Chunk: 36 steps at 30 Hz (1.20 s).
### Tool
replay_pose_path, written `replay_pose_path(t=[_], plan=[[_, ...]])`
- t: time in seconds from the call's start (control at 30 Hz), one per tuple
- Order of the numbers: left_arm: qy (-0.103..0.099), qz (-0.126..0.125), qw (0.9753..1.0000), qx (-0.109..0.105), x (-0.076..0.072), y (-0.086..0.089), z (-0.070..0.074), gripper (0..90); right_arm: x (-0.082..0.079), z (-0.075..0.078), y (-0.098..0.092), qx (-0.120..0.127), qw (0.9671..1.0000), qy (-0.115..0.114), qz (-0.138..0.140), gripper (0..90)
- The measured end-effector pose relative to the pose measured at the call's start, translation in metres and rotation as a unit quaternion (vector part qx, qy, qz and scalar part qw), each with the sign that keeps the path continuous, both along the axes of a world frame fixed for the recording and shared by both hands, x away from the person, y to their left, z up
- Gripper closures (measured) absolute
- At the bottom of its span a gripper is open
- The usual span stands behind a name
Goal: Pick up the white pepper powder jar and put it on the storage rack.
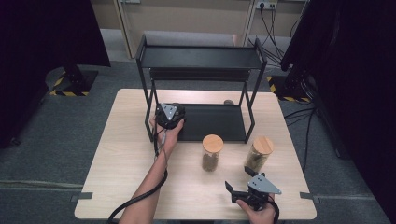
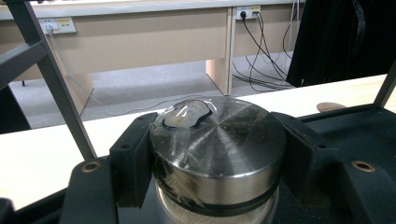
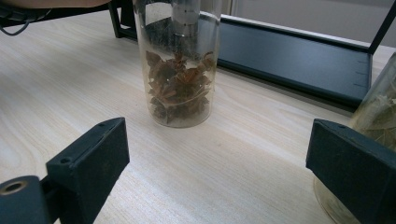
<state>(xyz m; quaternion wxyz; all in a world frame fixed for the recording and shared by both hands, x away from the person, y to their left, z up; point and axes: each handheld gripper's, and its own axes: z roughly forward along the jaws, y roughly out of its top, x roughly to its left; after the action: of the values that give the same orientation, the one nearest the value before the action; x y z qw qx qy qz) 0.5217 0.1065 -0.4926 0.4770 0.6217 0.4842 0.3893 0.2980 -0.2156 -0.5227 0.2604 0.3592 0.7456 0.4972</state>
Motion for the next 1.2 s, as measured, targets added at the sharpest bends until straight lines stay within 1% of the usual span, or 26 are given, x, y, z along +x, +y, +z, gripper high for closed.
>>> replay_pose_path(t=[0.2,0.23,0.3,0.37,0.47,0.63,0.7,0.8,1.03,1.1,1.2], plan=[[0.004,-0.004,1.0,-0.003,-0.001,0.001,0.0,34.1,0.0,0.0,0.0,-0.002,1.0,0.0,0.0,6.0],[0.005,-0.006,0.9999,-0.012,-0.001,0.001,0.001,33.6,0.0,0.0,0.0,-0.002,1.0,-0.001,0.0,6.0],[0.01,-0.011,0.9996,-0.023,0.0,0.002,0.002,29.3,0.0,0.0,0.0,-0.001,1.0,-0.001,0.0,6.0],[0.014,-0.015,0.9995,-0.024,0.0,0.001,0.002,23.9,0.0,0.0,0.0,-0.002,1.0,0.0,0.001,6.0],[0.021,-0.013,0.9993,-0.028,-0.001,0.001,0.002,18.1,0.0,0.0,0.001,-0.002,1.0,-0.001,0.0,6.0],[0.023,-0.011,0.9994,-0.025,-0.003,0.002,0.003,12.3,0.0,0.0,0.001,-0.004,1.0,-0.001,0.001,6.0],[0.024,-0.01,0.9994,-0.023,-0.003,0.003,0.003,11.3,0.0,0.0,0.001,-0.004,1.0,-0.001,0.001,6.0],[0.024,-0.008,0.9995,-0.022,-0.005,0.003,0.004,10.4,0.0,0.0,0.001,-0.004,1.0,-0.001,0.001,6.0],[0.024,-0.007,0.9996,-0.012,-0.011,0.004,0.007,9.5,0.0,0.0,0.001,-0.007,1.0,-0.002,0.001,6.0],[0.025,-0.01,0.9995,-0.013,-0.013,0.004,0.008,9.4,0.0,0.0,0.002,-0.007,1.0,-0.002,0.001,6.0],[0.022,-0.009,0.9997,-0.01,-0.016,0.004,0.009,8.9,0.0,0.0,0.002,-0.008,1.0,-0.001,0.001,6.0]])
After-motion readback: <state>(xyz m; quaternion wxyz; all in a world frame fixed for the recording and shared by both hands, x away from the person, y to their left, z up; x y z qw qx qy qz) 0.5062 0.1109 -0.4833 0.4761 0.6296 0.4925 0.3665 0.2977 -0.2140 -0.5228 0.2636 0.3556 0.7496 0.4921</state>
